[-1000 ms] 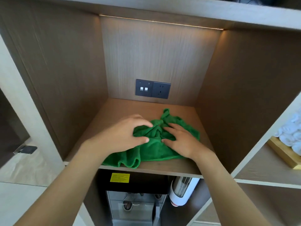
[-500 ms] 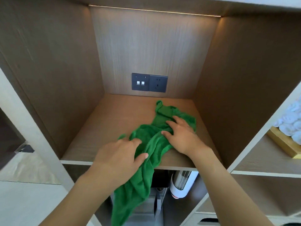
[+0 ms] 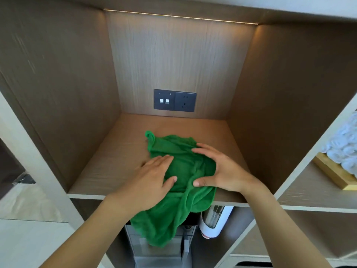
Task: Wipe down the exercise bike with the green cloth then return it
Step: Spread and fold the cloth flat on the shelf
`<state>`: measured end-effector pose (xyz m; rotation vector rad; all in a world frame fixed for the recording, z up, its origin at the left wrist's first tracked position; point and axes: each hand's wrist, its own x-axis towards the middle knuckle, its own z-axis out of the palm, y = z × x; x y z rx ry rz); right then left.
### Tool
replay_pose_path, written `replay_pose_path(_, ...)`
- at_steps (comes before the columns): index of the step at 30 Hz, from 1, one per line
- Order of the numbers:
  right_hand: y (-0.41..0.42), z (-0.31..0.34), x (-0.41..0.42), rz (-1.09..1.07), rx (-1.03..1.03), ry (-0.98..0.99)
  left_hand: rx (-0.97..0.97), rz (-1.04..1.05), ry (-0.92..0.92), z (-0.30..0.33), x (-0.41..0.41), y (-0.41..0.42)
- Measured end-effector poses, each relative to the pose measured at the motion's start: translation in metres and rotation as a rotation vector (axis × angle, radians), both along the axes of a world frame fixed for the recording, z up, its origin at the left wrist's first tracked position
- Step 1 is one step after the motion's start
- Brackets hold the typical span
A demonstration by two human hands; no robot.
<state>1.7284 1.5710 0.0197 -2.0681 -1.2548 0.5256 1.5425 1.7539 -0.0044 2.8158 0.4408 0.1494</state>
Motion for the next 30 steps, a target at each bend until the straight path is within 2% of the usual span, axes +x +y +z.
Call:
replay_pose_path(3, -0.026, -0.001, -0.005, -0.072, -0.162, -0.074, -0.048, 0.008, 0.041, 0.006, -0.026, 0.006)
replay_pose_path(7, -0.030, -0.009, -0.013, -0.173, -0.088, -0.249, -0.056, 0.102, -0.079, 0.015, -0.034, 0.009)
replay_pose_path(11, -0.001, -0.014, -0.021, -0.224, -0.124, -0.405, 0.077, 0.090, -0.086, 0.008, -0.013, 0.004)
replay_pose_path(15, 0.017, -0.029, -0.030, -0.139, -0.192, -0.396, 0.042, 0.087, -0.027, -0.009, -0.011, 0.006)
replay_pose_path(21, -0.027, -0.034, -0.034, -0.089, -0.275, -0.396, 0.024, 0.135, 0.070, -0.011, -0.050, 0.004)
replay_pose_path(25, -0.035, -0.026, -0.053, -0.138, -0.297, -0.360, 0.065, 0.154, 0.085, -0.002, -0.065, -0.017)
replay_pose_path(30, -0.025, -0.030, -0.067, -0.140, -0.325, -0.398, -0.006, 0.158, 0.114, 0.000, -0.053, -0.022)
